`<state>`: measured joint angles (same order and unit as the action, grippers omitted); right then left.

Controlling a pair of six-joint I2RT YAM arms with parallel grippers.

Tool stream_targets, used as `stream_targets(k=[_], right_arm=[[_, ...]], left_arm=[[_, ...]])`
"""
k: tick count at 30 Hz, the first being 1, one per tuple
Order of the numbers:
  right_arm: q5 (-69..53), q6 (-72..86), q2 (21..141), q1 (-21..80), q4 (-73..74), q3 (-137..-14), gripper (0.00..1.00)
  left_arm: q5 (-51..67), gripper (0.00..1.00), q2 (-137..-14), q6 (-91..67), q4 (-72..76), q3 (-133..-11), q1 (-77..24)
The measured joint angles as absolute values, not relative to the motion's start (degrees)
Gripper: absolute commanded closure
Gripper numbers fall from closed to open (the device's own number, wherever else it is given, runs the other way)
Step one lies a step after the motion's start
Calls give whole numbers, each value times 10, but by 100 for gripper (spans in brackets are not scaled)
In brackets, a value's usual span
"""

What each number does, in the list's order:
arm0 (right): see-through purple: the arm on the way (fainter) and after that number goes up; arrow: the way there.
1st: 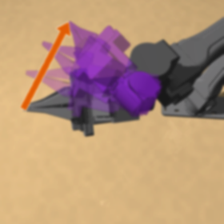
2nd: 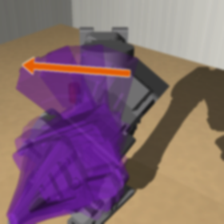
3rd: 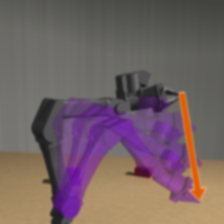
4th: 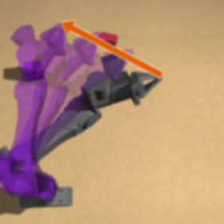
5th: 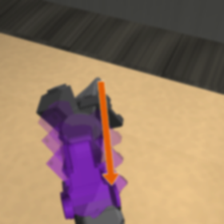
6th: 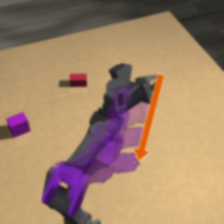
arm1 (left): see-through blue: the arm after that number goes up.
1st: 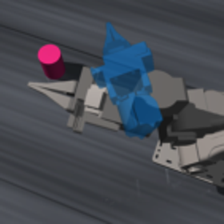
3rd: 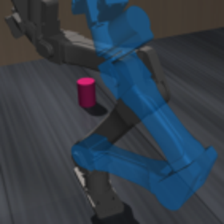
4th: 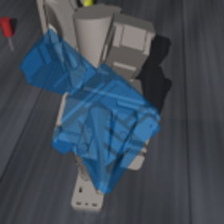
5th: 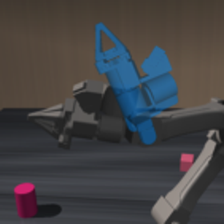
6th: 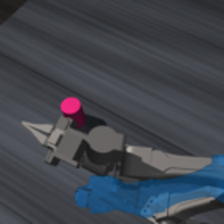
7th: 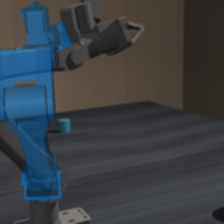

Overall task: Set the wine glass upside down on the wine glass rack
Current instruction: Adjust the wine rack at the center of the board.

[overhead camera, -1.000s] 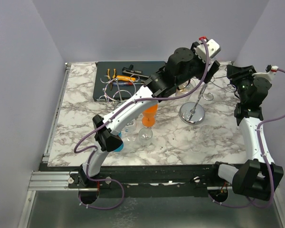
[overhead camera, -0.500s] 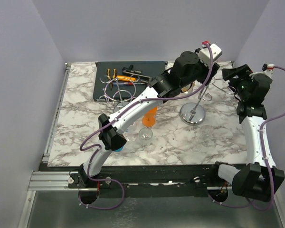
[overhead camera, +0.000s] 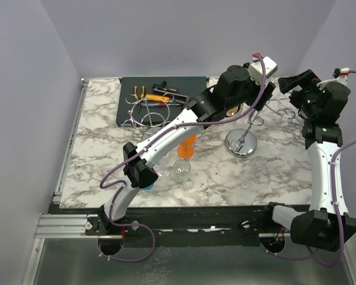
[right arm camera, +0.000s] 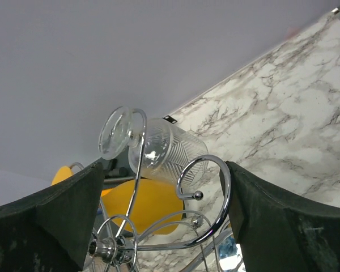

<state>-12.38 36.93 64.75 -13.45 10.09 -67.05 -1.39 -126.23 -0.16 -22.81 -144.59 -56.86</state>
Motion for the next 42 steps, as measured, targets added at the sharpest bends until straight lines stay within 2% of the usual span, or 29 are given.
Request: stream_targets(k=[5, 11, 14, 18, 22, 25, 31, 33, 36, 42], right_arm=[[-129, 361, 654, -135, 127, -697, 10], [-128, 351, 653, -135, 198, -726, 9], [-123, 345, 646, -135, 234, -733, 6], [-115, 339, 627, -135, 277, -735, 5], [-115, 338, 606, -135, 301, -738, 6], [-119, 340, 591, -135, 307, -737, 14], [-143, 365, 560, -135, 310, -698, 28], [-150, 374, 555, -135, 311, -687, 31], [-161, 385, 554, -135, 312, -677, 40], [-187, 417, 545, -135, 286, -646, 71]], left_arm=[[-12, 42, -1262, -1, -229, -1446, -569], [-4, 60, -1262, -1, -229, -1445, -569], [5, 58, -1263, -3, -229, -1444, -569], [11, 45, -1266, -4, -229, -1444, -569], [11, 43, -1271, -9, -229, -1444, -569], [11, 51, -1277, -8, -229, -1444, -570], [9, 83, -1291, -1, -229, -1445, -571], [6, 90, -1293, 6, -228, -1446, -570], [2, 94, -1293, 28, -228, -1447, -570], [-8, 97, -1294, 52, -225, -1447, -565]])
